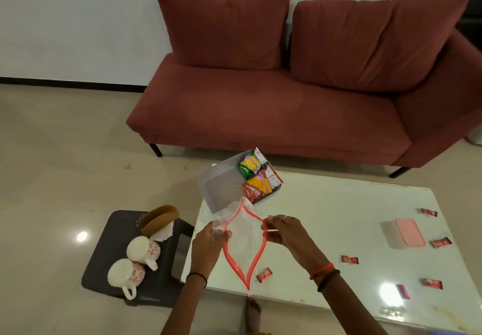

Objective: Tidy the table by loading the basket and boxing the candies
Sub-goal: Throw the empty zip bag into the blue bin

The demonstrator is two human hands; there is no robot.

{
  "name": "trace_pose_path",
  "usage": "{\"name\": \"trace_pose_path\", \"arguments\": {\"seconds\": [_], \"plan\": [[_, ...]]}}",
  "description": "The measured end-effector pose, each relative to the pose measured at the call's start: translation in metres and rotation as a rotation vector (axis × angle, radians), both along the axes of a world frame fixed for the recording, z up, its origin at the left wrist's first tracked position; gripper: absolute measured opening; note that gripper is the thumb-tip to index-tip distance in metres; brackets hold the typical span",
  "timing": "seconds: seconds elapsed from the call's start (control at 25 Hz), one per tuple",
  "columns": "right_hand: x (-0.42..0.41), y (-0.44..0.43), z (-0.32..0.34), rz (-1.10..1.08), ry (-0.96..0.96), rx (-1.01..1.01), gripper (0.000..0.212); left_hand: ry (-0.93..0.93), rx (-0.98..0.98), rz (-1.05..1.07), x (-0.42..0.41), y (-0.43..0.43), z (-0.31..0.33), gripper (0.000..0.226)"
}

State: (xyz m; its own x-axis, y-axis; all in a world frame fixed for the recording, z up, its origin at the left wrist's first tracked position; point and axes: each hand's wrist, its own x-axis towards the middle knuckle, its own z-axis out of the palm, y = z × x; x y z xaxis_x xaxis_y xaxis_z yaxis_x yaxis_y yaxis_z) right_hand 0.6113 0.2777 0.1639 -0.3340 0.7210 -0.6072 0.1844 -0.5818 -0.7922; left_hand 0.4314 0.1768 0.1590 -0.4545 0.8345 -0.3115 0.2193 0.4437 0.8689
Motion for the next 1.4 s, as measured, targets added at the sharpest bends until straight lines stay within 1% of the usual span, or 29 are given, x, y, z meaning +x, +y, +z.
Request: {"name": "trace_pose_path", "arguments": {"seconds": [0.04, 0.08, 0.16, 0.24, 0.32, 0.4, 0.44, 0.52, 0.6, 0.68, 0.76, 0.84, 0.96, 1.04, 1.16, 1.24, 1.28, 1.4], "plan": [[0.006, -0.01, 0.001, 0.033, 0.061, -0.047, 0.03, 0.079, 0.011, 0.005, 0.009, -0.006, 0.002, 0.029], [0.012, -0.02, 0.003, 0.048, 0.1, -0.079, 0.035, 0.151, 0.016, 0.011, 0.019, -0.013, 0.003, 0.023], [0.018, -0.039, 0.002, 0.056, 0.146, -0.12, 0.045, 0.274, 0.047, -0.008, 0.044, -0.028, 0.003, 0.027], [0.025, -0.059, 0.002, 0.045, 0.199, -0.142, 0.049, 0.475, 0.118, -0.116, 0.076, -0.045, 0.0, 0.032], [0.038, -0.079, 0.002, 0.008, 0.257, -0.127, 0.039, 0.654, 0.122, -0.254, 0.11, -0.064, -0.003, 0.029], [0.056, -0.095, -0.003, -0.057, 0.236, -0.086, 0.023, 0.784, 0.092, -0.351, 0.137, -0.079, -0.01, 0.031], [0.068, -0.101, -0.005, -0.096, 0.214, -0.071, 0.019, 0.815, 0.091, -0.388, 0.15, -0.085, -0.011, 0.036], [0.093, -0.11, -0.012, -0.193, 0.173, -0.062, 0.024, 0.876, 0.089, -0.484, 0.173, -0.096, -0.012, 0.046], [0.126, -0.118, -0.015, -0.33, 0.151, -0.064, 0.016, 0.94, 0.124, -0.605, 0.198, -0.102, -0.012, 0.054], [0.161, -0.123, -0.021, -0.436, 0.161, -0.067, 0.01, 0.971, 0.136, -0.692, 0.221, -0.106, -0.016, 0.059], [0.202, -0.124, -0.026, -0.546, 0.156, -0.067, 0.01, 0.958, 0.125, -0.745, 0.244, -0.107, -0.02, 0.06], [0.245, -0.125, -0.034, -0.656, 0.117, -0.061, 0.014, 0.928, 0.084, -0.794, 0.267, -0.102, -0.028, 0.058], [0.321, -0.125, -0.048, -0.828, 0.044, -0.046, 0.007, 0.886, 0.03, -0.905, 0.314, -0.078, -0.049, 0.049], [0.373, -0.126, -0.06, -0.934, -0.011, -0.042, 0.009, 0.826, -0.007, -0.997, 0.352, -0.056, -0.064, 0.047], [0.467, -0.126, -0.089, -1.066, -0.189, -0.038, 0.008, 0.798, 0.013, -1.082, 0.429, -0.018, -0.09, 0.045], [0.522, -0.13, -0.11, -1.133, -0.339, -0.083, 0.021, 0.803, 0.012, -1.149, 0.474, 0.0, -0.105, 0.044], [0.552, -0.131, -0.122, -1.176, -0.402, -0.109, 0.024, 0.801, 0.008, -1.191, 0.502, 0.009, -0.113, 0.044], [0.635, -0.135, -0.158, -1.294, -0.5, -0.188, 0.021, 0.792, -0.022, -1.291, 0.581, 0.035, -0.14, 0.043]]}}
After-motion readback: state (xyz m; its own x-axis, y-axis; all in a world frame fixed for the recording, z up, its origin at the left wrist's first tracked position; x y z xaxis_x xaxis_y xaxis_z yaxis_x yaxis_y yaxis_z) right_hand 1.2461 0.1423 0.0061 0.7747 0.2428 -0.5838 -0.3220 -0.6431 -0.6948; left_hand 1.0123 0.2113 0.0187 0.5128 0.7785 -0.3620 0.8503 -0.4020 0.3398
